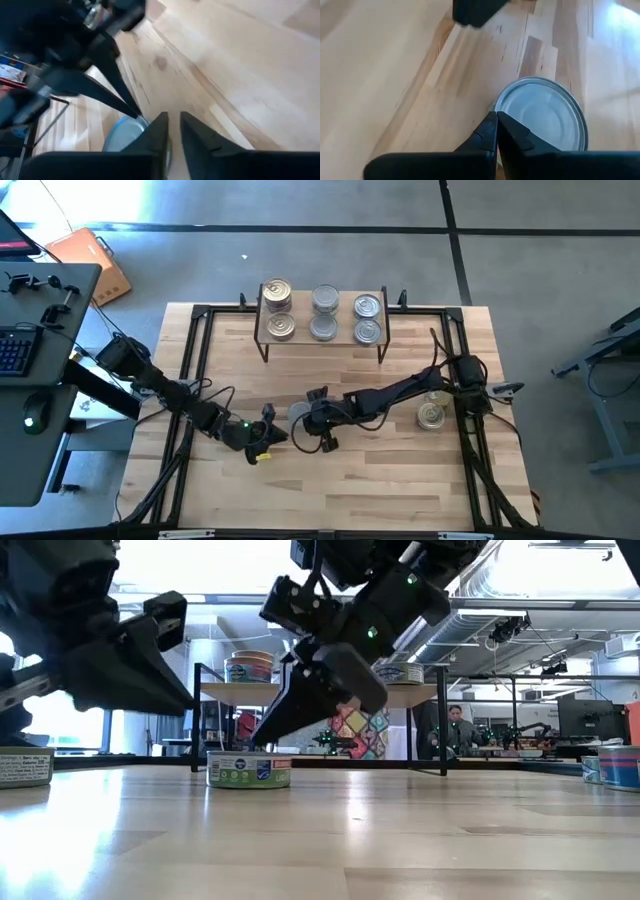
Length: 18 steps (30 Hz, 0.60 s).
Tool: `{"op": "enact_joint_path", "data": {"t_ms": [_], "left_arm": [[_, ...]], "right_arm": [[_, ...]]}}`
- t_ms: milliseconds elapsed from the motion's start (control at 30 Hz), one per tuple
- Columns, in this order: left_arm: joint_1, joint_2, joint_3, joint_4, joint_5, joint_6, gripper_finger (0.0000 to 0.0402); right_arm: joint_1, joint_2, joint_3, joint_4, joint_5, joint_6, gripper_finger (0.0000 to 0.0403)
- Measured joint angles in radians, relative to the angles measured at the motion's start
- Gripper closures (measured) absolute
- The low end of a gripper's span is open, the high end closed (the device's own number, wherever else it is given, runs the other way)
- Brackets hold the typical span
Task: Stack canned seafood by type on shelf
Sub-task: Stack the green and white tuna can on top of the green and white tuna can on the shelf
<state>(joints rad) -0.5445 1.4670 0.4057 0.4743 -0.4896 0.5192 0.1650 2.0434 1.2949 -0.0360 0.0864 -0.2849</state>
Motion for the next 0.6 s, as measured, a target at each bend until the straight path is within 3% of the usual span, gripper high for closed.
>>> {"op": "enact_joint_path", "data": {"t_ms": [233,367,600], "left_arm": [[0.018,0.003,0.000,-0.014,-0.001,-0.009,0.0234],[0.031,0.003,0.000,-0.014,-0.007,-0.026,0.0186],[0.035,0.003,0.000,-0.014,-0.021,-0.080,0.0172]], "right_arm": [[-0.009,-0.002,0.000,-0.007,-0.021,0.015,0.0403],[-0.001,-0.002,0.000,-0.002,-0.024,-0.029,0.0391],[0.005,0.002,-0.007,0.036,-0.036,-0.123,0.0280]]}}
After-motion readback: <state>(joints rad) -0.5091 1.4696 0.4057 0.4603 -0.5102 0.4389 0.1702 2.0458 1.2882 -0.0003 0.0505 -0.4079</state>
